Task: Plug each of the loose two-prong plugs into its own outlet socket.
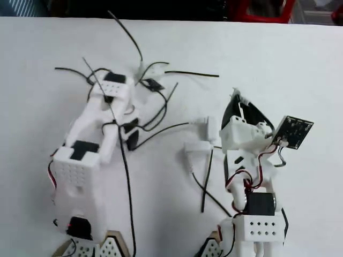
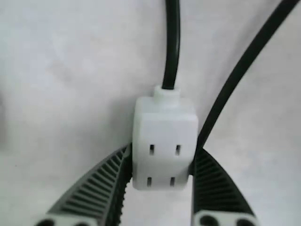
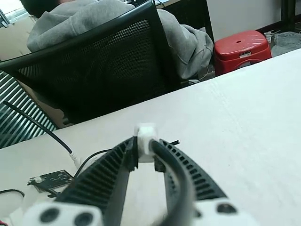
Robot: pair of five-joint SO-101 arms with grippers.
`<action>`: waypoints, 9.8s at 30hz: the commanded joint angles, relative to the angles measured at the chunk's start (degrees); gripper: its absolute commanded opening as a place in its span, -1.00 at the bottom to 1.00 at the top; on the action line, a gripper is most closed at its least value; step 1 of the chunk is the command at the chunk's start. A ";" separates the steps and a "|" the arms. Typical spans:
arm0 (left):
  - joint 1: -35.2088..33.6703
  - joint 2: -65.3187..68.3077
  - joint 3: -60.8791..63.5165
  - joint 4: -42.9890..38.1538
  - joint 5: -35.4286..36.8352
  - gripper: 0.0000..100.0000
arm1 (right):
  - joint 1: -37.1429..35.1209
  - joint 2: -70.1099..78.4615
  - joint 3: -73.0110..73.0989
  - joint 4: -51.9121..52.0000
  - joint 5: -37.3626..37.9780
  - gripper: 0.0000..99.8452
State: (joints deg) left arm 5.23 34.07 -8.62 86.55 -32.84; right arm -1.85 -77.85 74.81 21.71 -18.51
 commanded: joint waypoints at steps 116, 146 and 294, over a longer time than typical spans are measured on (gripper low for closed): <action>-24.22 -118.11 84.92 -26.46 17.85 -0.95 | -40.92 75.30 -31.30 10.15 28.66 -0.97; -24.22 -118.20 86.68 -28.57 17.76 -0.95 | -39.78 44.00 -40.35 43.91 19.52 -0.76; -8.75 -138.07 105.67 -33.14 24.09 -0.95 | -13.14 -25.19 22.07 48.48 20.04 -0.91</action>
State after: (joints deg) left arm -4.44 -103.69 92.13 60.35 -8.57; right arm -15.38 -102.46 96.26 68.92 1.45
